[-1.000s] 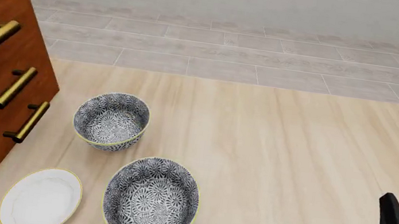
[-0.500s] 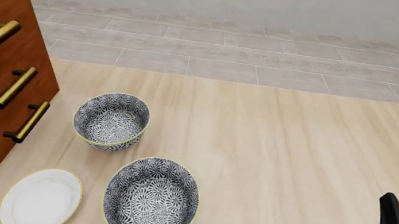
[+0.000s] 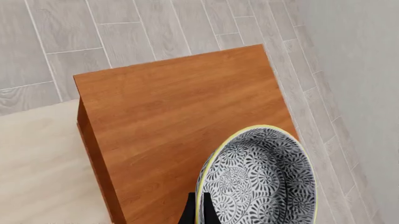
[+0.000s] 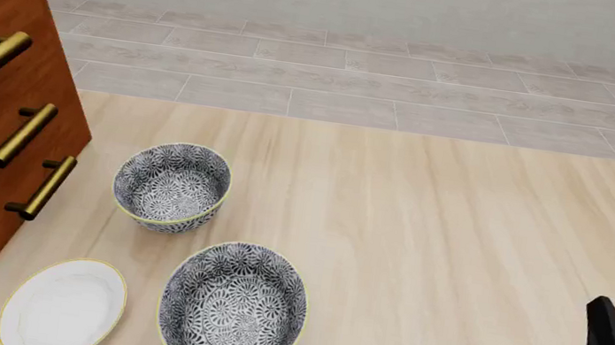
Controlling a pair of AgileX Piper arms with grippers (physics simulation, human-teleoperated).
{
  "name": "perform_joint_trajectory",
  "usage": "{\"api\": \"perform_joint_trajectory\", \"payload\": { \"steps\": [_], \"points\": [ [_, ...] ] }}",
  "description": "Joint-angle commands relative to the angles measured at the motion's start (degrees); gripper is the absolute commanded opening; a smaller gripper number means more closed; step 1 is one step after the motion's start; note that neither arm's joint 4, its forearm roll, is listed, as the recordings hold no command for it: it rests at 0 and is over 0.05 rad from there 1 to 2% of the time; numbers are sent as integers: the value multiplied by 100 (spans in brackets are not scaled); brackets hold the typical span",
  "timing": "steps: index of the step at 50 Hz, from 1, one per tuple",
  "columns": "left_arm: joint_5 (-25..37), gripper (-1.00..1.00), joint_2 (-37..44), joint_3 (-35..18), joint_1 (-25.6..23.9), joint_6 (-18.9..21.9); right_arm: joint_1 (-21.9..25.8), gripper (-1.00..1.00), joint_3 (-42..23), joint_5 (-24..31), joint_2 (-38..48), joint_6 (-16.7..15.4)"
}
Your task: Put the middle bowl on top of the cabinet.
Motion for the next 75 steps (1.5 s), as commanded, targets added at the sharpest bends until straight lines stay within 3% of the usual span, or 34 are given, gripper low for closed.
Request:
{"api": "perform_joint_trajectory", "payload": {
  "steps": [1,13,75],
  "points": [
    [-195,-100,-77,325,-48,-224,-8,100,-1,-1,2,13],
    [-338,-100,-139,563,-57,-345,1,100,-5,33,-23,-15],
    [-383,-100,-135,584,34,-130,16,100,-9,38,-14,-16]
  ]
}}
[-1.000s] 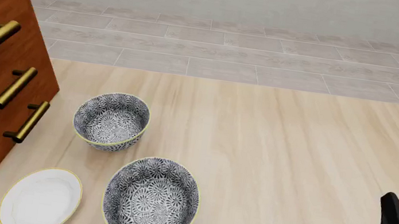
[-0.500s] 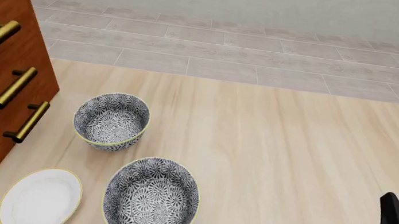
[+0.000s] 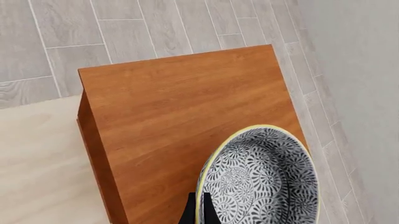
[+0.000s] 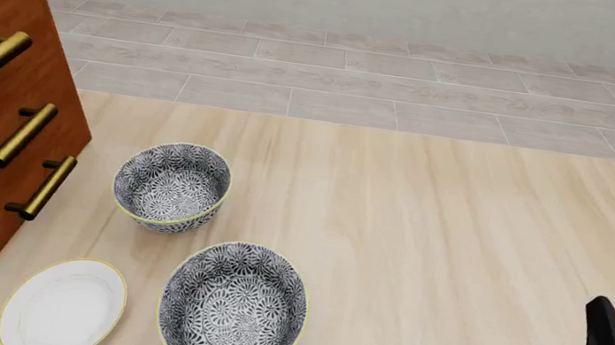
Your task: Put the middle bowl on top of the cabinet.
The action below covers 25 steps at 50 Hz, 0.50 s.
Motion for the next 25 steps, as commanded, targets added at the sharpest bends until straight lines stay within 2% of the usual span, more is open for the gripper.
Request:
{"api": "perform_joint_trajectory", "payload": {
  "steps": [1,11,12,25],
  "points": [
    [-17,-100,-9,62,-53,-25,-4,100,1,-3,1,9],
    [-56,-100,-28,113,-77,-92,-5,100,4,-42,36,20],
    [-55,100,-28,113,-76,-99,-4,100,2,-42,39,19],
    [-100,100,-31,132,-124,-136,-3,100,0,-34,30,16]
  ]
}}
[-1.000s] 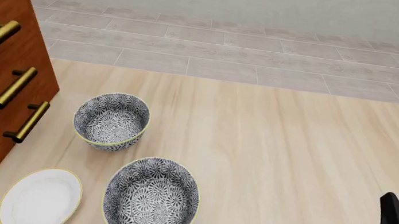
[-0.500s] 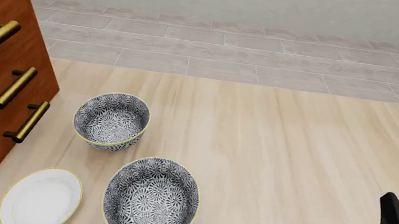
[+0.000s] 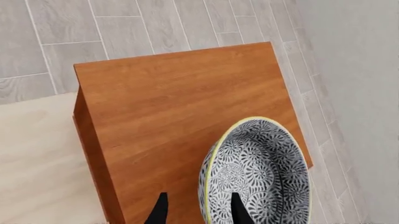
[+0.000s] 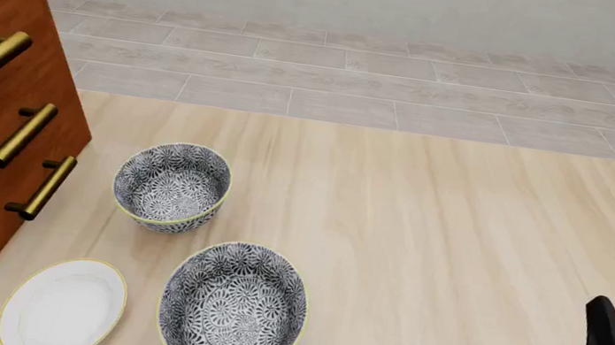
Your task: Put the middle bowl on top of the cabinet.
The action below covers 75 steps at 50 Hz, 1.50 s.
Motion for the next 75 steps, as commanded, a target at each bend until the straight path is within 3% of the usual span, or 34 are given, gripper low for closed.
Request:
{"api": "perform_joint_trajectory", "payload": {
  "steps": [1,75],
  "points": [
    [-34,100,0,31,-49,-26,1,100,-2,1,-1,-1],
    [18,100,-921,-878,175,-300,-22,100,6,61,-72,15]
  ]
}}
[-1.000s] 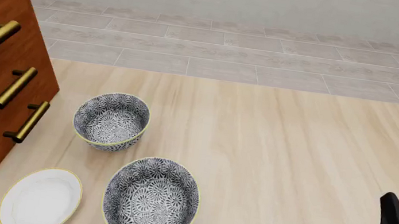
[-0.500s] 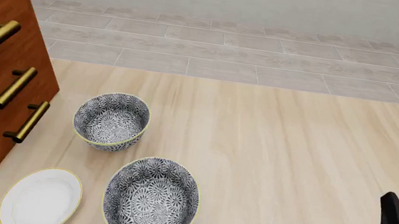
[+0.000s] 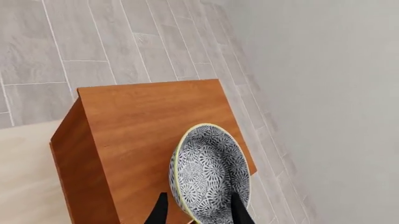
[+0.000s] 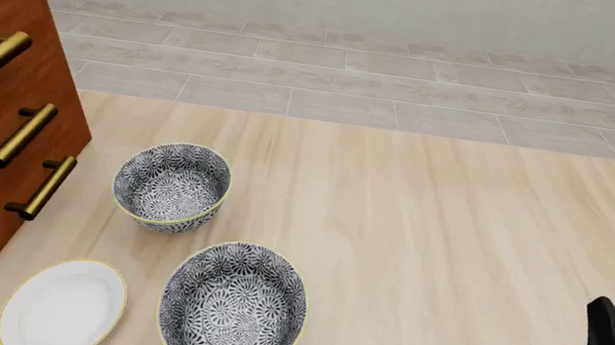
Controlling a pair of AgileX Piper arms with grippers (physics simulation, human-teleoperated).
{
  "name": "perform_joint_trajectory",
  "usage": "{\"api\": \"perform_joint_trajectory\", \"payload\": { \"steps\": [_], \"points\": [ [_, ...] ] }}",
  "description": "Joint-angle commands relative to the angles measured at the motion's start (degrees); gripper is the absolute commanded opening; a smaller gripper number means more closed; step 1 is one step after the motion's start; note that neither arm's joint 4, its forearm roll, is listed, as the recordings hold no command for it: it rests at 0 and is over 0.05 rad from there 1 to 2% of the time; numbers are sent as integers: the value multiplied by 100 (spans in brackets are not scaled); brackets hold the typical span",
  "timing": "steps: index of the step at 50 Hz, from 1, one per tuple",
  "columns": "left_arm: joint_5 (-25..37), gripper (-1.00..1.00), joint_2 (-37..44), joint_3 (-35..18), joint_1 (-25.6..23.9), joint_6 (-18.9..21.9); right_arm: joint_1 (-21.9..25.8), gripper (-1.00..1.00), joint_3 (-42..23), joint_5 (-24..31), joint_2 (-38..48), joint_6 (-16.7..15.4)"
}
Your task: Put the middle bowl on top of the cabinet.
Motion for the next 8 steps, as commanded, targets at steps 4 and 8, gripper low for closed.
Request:
{"api": "perform_joint_trajectory", "payload": {
  "steps": [4,8],
  "points": [
    [-65,100,-190,-74,94,-36,-1,100,-2,8,0,-15],
    [-68,100,-238,-109,152,-35,2,100,-2,10,0,-20]
  ]
}}
